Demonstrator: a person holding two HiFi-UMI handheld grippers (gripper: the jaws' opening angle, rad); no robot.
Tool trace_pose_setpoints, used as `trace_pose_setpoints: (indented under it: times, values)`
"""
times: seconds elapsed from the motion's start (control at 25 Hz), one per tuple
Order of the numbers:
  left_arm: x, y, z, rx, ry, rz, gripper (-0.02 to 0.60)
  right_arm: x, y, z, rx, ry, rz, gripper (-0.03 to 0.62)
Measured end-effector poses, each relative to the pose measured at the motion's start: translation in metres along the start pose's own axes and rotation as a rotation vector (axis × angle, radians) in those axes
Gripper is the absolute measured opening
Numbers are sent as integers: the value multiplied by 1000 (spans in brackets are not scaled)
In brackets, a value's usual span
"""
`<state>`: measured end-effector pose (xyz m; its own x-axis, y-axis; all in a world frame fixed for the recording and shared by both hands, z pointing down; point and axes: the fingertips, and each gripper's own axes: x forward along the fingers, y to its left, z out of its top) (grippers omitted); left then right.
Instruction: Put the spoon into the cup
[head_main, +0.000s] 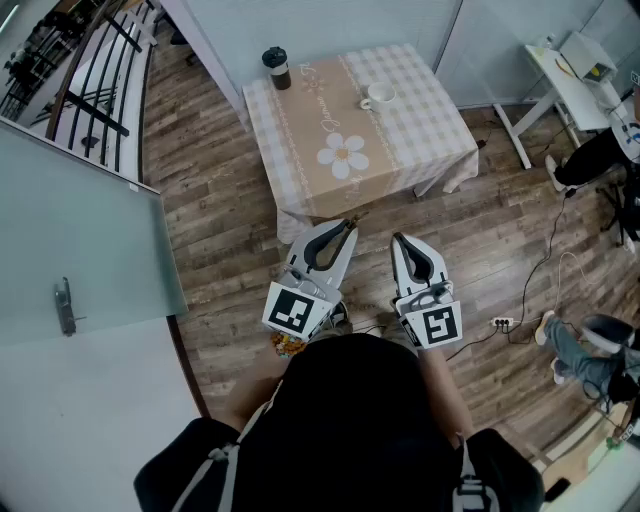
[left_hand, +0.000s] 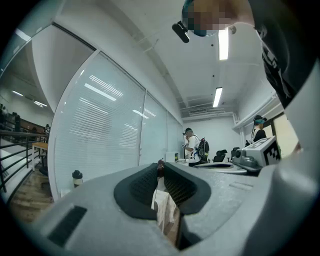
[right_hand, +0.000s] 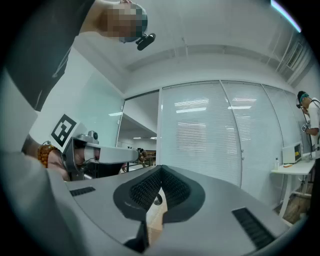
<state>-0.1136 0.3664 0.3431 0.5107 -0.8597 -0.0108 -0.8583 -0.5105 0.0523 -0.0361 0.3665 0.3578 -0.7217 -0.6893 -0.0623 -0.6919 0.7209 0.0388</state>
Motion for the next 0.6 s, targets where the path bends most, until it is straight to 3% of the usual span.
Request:
trace_pose_setpoints:
  times: [0.36, 0.6]
  values:
    - [13, 34, -19, -28, 17, -2, 51, 26, -3, -11, 17, 30, 2, 8]
    - [61, 45, -25, -4, 25, 19, 51, 52, -45, -26, 55, 32, 34, 8]
